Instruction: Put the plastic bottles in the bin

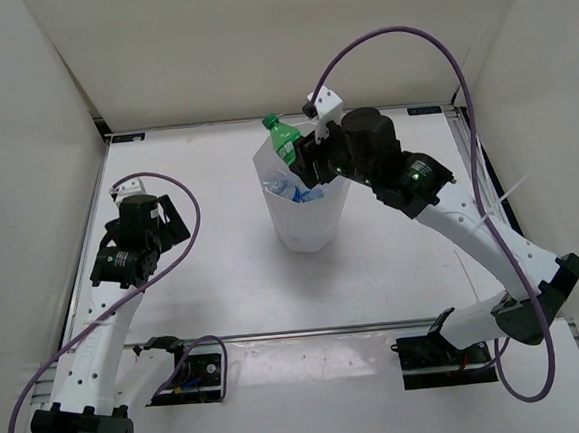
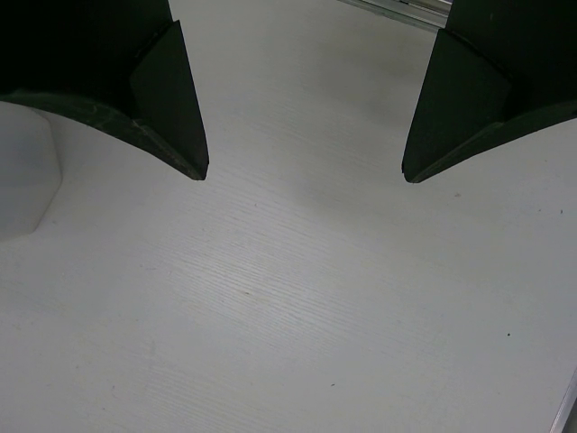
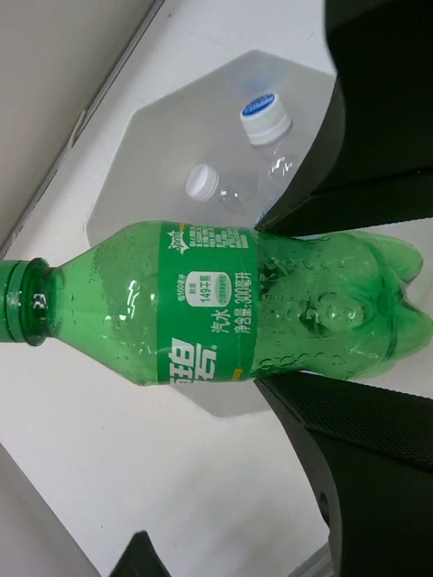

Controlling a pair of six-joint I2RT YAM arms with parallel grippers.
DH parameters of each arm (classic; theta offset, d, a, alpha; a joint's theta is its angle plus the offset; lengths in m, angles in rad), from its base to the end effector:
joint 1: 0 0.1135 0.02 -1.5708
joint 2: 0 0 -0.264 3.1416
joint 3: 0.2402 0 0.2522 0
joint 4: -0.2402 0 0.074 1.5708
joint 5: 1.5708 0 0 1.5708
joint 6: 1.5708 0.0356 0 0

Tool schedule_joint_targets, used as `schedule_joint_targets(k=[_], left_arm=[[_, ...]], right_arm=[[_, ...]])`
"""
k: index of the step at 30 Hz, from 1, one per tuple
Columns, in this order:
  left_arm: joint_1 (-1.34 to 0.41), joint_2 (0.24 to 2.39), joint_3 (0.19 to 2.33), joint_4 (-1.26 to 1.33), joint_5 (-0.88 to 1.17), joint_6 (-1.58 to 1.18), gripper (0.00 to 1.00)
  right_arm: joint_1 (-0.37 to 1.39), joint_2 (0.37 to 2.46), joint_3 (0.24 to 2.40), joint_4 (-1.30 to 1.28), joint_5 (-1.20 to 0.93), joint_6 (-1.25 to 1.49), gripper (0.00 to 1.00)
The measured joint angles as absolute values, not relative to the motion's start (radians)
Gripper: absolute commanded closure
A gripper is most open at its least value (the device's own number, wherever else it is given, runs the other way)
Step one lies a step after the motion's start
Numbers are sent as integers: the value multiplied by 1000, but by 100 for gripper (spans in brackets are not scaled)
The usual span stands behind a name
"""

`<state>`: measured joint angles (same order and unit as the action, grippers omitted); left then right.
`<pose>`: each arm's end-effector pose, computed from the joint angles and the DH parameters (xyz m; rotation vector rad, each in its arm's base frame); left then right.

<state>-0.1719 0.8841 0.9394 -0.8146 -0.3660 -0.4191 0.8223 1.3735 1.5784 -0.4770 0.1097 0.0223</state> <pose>0.1713 -0.0168 0.3173 -0.4578 2.2251 0.1176 0.2079 0.2181 0.4516 -0.6556 1.7507 0.4876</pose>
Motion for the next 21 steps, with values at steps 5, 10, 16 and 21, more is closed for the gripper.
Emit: schedule_joint_targets(k=[5,10,16,21], left_arm=[[-172,884,939,-815,-374,-419,0],[-172,874,939,-813,-384,-419,0],[-172,860,904,-801,-389,-419,0],[-172,855,849,-808,-463,-421,0]], right_arm=[[774,1380,1591,-497,102,48,0],[684,1396,1689,-611,152,206,0],[329,1408,1798,-813,7,369,0],[227,1367,1673,-895,-144,374,0]])
